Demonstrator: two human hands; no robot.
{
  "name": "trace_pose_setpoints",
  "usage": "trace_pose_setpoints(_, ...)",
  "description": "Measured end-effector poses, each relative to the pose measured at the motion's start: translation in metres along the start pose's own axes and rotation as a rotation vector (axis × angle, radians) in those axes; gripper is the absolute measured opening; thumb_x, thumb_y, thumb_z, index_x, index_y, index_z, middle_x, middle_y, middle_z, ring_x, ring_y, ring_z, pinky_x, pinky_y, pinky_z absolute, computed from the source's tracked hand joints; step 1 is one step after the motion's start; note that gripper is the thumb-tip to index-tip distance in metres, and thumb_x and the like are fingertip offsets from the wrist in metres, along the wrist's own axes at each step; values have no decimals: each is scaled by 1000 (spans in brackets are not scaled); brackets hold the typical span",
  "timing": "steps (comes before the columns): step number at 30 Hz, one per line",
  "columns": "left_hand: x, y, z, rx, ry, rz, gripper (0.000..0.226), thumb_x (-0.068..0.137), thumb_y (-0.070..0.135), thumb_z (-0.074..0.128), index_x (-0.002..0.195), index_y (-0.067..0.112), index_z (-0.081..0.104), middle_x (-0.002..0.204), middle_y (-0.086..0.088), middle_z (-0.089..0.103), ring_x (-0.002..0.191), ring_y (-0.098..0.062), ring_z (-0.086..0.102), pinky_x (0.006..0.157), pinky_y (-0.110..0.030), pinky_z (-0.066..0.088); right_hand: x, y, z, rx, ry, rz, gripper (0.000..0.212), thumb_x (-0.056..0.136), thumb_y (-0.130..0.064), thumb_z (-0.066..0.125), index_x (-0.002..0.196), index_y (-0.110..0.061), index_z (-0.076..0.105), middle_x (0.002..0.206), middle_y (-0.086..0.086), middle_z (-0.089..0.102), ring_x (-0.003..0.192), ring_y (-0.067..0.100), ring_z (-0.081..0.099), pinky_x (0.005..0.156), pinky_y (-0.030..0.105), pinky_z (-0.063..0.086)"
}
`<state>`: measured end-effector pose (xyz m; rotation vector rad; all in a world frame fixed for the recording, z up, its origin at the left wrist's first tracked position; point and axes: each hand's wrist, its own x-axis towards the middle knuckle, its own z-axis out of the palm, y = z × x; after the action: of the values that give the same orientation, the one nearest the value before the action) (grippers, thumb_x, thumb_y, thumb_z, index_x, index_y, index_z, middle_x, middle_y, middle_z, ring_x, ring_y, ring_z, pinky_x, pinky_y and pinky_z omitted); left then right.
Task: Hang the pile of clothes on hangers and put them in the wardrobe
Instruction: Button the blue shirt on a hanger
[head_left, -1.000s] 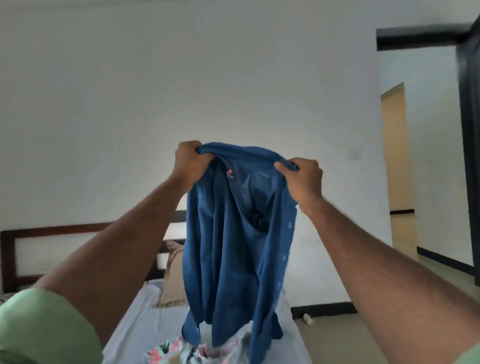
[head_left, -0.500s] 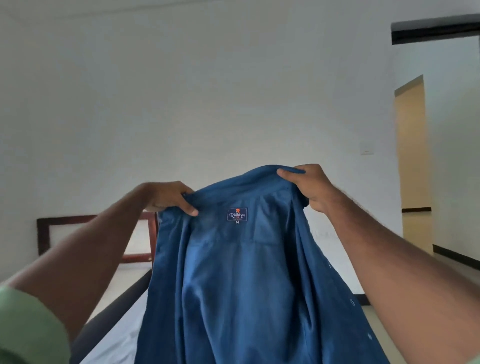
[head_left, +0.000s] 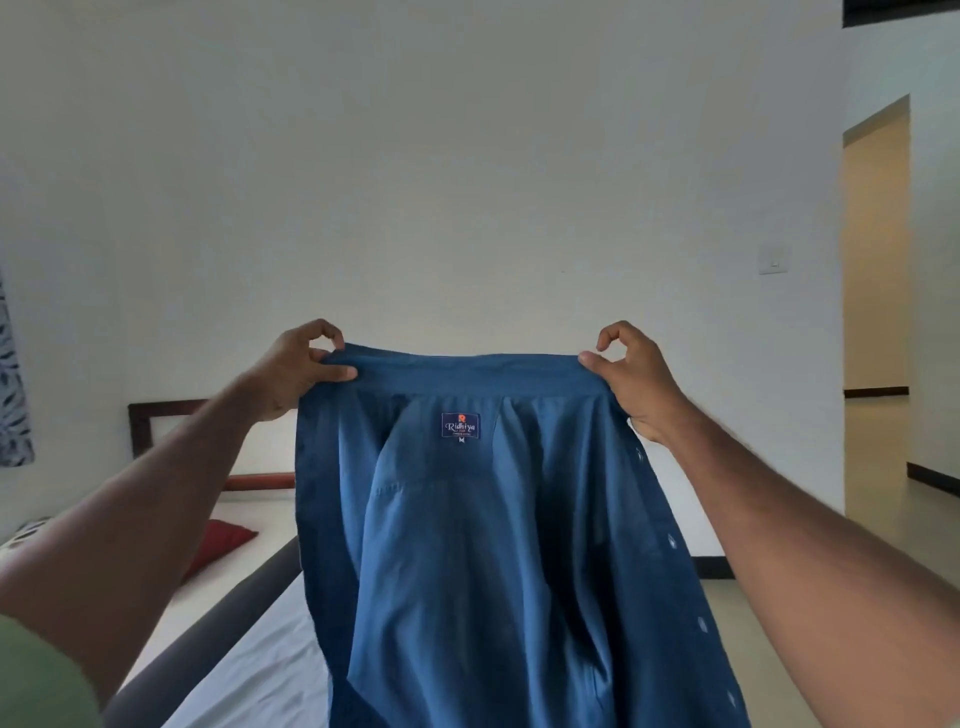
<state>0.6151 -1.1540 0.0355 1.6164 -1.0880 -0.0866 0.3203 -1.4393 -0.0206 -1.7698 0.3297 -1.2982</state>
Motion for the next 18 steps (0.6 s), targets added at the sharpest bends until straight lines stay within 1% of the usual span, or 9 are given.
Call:
trace_pose_setpoints(3, 4, -6, -4, 220, 164, 131, 27, 81, 0, 80, 78, 26, 71, 87, -7, 70, 79, -29, 66, 67, -37, 58, -4, -9, 6, 141, -134, 66, 16, 86, -23, 79, 81, -23, 63, 82, 14, 54, 73, 27, 47, 67, 38, 39)
trace_pose_setpoints(5, 7, -8, -5, 324, 285, 214, 31, 81, 2, 79, 85, 32, 75, 101, -3, 74, 98, -27, 68, 91, -38, 55, -8, -16, 13, 221, -245, 103, 7, 89, -11, 77, 91, -17, 73, 89, 18, 64, 78, 26, 59, 74, 36, 50)
trace_pose_setpoints(6, 6, -6, -4, 362, 343, 256, 28, 83, 2, 77, 95, 27, 76, 106, -4, 73, 103, -24, 65, 96, -32, 50, -9, -19, 16, 218, -279, 98, 13, 88, -7, 76, 99, -13, 75, 94, 17, 68, 83, 23, 64, 81, 36, 53)
trace_pose_setpoints(7, 6, -3, -2, 405, 405, 291, 26, 86, 2, 73, 105, 18, 76, 108, -5, 72, 104, -20, 61, 97, -24, 43, -8, -22, 18, 154, -293, 73, 19, 86, -6, 78, 105, -10, 75, 94, 15, 69, 84, 19, 65, 84, 33, 54)
trace_pose_setpoints(9, 4, 7, -3, 464, 522, 330, 28, 91, 2, 67, 118, 8, 71, 106, -3, 67, 102, -13, 51, 92, -19, 35, -1, -27, 24, -167, -259, -15, 22, 84, -9, 81, 106, -13, 76, 84, 6, 65, 76, 13, 61, 75, 21, 51)
trace_pose_setpoints(11, 4, 14, -10, 495, 578, 380, 21, 96, 6, 61, 115, 7, 70, 101, -5, 67, 95, -20, 55, 85, -28, 42, 8, -35, 31, -504, -157, -138, 13, 89, -14, 75, 102, -14, 76, 85, 3, 68, 78, 14, 60, 72, 22, 48)
trace_pose_setpoints(13, 6, 19, -20, 601, 630, 444, 18, 99, 11, 53, 106, 6, 69, 95, -12, 65, 88, -34, 60, 77, -41, 47, 11, -49, 40, -707, -35, -277, 13, 98, -18, 63, 101, -9, 73, 96, 8, 71, 90, 25, 62, 79, 33, 50)
trace_pose_setpoints(15, 7, 27, -31, 623, 697, 428, 21, 103, 14, 47, 105, 3, 65, 97, -17, 61, 89, -38, 57, 76, -44, 44, 10, -67, 47, -763, 122, -384, 21, 104, -23, 53, 101, -6, 66, 96, 11, 67, 90, 32, 58, 79, 40, 48)
trace_pose_setpoints(18, -1, 53, -43, 548, 774, 356, 24, 105, 17, 44, 103, 1, 61, 94, -13, 57, 88, -31, 50, 76, -40, 39, 7, -94, 55, -626, 225, -404, 30, 107, -31, 46, 93, -8, 56, 81, 9, 62, 77, 32, 53, 68, 40, 43)
